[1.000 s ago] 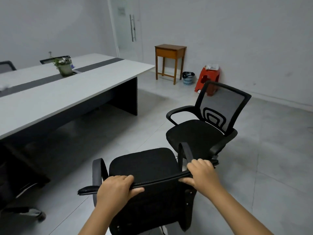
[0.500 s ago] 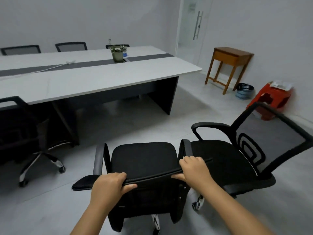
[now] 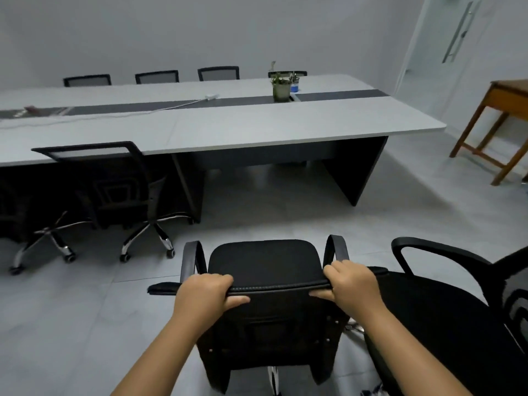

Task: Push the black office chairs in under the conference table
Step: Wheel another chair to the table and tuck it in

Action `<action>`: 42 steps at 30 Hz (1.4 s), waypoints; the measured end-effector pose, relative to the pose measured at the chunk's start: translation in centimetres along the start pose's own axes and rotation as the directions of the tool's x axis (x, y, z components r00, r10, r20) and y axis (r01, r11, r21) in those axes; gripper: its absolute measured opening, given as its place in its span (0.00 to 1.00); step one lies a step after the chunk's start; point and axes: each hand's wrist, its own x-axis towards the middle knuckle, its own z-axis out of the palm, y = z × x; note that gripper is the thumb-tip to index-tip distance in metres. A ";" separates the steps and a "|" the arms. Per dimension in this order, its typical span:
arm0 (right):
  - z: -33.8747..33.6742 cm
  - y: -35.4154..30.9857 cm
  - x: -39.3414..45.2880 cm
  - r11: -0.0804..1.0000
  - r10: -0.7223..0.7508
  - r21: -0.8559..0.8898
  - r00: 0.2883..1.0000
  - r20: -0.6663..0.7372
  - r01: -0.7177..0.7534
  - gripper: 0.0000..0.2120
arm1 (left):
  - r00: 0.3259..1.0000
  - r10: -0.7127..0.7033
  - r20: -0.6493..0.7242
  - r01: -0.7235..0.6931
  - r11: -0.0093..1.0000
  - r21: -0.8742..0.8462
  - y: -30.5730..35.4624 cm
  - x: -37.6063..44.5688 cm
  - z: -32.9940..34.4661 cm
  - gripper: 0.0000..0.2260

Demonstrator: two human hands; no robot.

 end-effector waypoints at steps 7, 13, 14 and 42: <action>5.6 0.6 6.1 0.999 0.000 0.043 0.988 -0.152 0.006 0.36 | 0.986 0.014 -0.166 -0.018 1.000 -0.021 -5.5 4.4 4.9 0.34; 11.1 2.0 13.6 1.000 0.017 0.014 0.990 -0.143 -0.015 0.35 | 0.998 0.013 -0.057 -0.014 0.999 -0.029 -11.4 11.4 8.6 0.26; 11.9 2.3 14.8 1.000 0.019 0.009 0.990 -0.140 -0.018 0.36 | 0.998 0.010 -0.058 -0.011 1.000 -0.028 -12.2 12.4 9.4 0.26; 27.5 4.4 41.7 0.963 -0.186 0.211 0.981 0.064 0.168 0.28 | 0.968 -0.127 -0.218 0.151 0.983 0.100 -30.5 27.4 17.4 0.36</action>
